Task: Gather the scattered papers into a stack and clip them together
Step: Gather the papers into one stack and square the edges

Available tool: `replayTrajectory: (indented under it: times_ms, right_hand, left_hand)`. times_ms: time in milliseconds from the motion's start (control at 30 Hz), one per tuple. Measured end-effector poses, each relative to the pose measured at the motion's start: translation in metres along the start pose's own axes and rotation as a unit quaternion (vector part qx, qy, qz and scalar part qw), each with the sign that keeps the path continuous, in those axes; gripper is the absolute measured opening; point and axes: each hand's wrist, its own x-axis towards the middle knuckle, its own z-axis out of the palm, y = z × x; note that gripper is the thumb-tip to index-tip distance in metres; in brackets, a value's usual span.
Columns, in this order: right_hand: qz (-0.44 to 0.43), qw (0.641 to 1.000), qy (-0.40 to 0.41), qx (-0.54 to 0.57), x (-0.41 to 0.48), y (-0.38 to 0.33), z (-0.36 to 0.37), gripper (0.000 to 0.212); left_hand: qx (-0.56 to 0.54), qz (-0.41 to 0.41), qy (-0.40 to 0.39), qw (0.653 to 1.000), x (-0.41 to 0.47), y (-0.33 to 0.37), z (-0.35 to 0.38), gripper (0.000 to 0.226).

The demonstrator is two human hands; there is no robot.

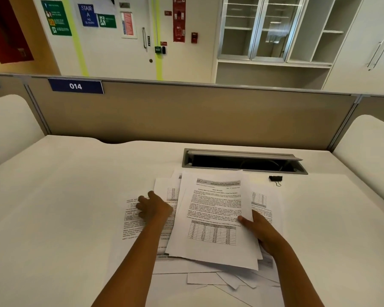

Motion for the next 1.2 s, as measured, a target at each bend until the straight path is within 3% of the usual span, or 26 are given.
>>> replayTrajectory:
  times_ms: [100, 233, 333, 433, 533, 733, 867, 933, 1067, 1200]
  right_hand:
    - [0.001, 1.0, 0.0, -0.005, 0.0, 0.0, 0.0, 0.026]
    - [0.003, 1.0, -0.001, -0.003, -0.001, 0.0, 0.0, 0.035]
    - [0.003, 1.0, -0.001, -0.001, 0.0, 0.0, 0.0, 0.037]
    - [0.0, 1.0, -0.005, -0.001, 0.0, 0.0, -0.001, 0.037]
    - [-0.003, 1.0, -0.009, 0.009, -0.002, -0.001, 0.0, 0.034]
    - [-0.011, 1.0, -0.009, 0.018, -0.005, -0.004, 0.001, 0.023]
    - [-0.007, 1.0, -0.012, 0.02, -0.004, -0.002, 0.001, 0.026]
    - [-0.007, 1.0, -0.017, 0.017, -0.003, -0.002, 0.0, 0.035]
    - [-0.015, 1.0, -0.021, 0.009, -0.003, -0.002, 0.0, 0.084]
    - [-0.019, 1.0, -0.024, 0.004, -0.003, -0.002, 0.0, 0.086]
  left_hand:
    - [0.019, -0.025, -0.034, 0.999, 0.001, -0.001, -0.006, 0.089]
    - [0.001, -0.022, -0.033, 0.999, 0.007, -0.002, -0.008, 0.087]
    - [-0.058, -0.008, -0.054, 0.997, 0.015, -0.008, -0.014, 0.073]
    - [-0.022, 0.018, -0.065, 0.998, 0.016, -0.016, -0.025, 0.055]
    - [-0.009, 0.046, -0.038, 0.998, 0.015, -0.019, -0.032, 0.047]
    - [-0.125, 0.08, 0.04, 0.988, 0.014, -0.016, -0.061, 0.031]
    - [-0.138, 0.07, 0.098, 0.983, 0.013, -0.02, -0.101, 0.034]
    - [-0.149, 0.064, 0.12, 0.979, 0.01, -0.024, -0.123, 0.038]
    - [-0.202, 0.066, 0.164, 0.963, 0.0, -0.029, -0.166, 0.041]
    - [-0.296, 0.095, 0.196, 0.93, -0.011, -0.026, -0.192, 0.039]
